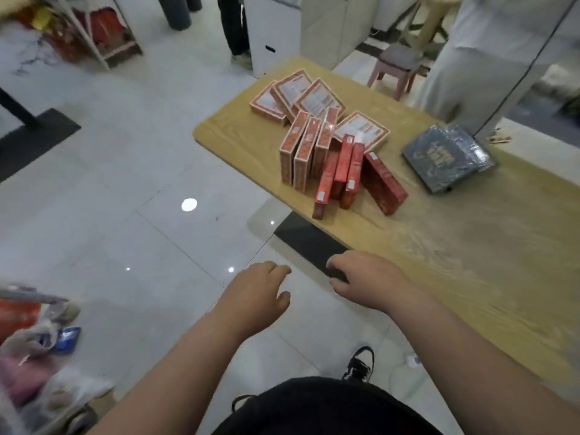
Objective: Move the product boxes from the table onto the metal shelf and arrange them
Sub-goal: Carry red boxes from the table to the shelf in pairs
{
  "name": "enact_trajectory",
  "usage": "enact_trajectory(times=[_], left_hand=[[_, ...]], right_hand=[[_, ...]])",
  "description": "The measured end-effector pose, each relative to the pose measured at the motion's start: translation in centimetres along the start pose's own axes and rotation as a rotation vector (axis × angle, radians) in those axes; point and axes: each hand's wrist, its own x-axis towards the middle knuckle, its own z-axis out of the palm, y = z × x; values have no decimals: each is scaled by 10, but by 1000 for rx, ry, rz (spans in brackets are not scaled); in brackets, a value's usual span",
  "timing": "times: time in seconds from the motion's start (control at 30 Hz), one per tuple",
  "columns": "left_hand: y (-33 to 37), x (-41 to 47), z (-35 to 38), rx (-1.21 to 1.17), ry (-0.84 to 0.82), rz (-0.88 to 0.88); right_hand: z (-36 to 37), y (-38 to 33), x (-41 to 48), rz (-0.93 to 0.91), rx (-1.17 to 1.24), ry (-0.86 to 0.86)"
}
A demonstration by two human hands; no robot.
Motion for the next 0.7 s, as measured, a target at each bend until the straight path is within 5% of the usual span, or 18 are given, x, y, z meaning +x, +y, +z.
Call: enact_trajectory(times=[0.4, 0.7], left_hand=[[126, 119, 18, 28, -17, -60], [100, 198, 2, 162, -16, 4]], right_hand=[[-29, 178, -11, 73, 66, -1], [-50, 233, 46, 271, 229, 130]])
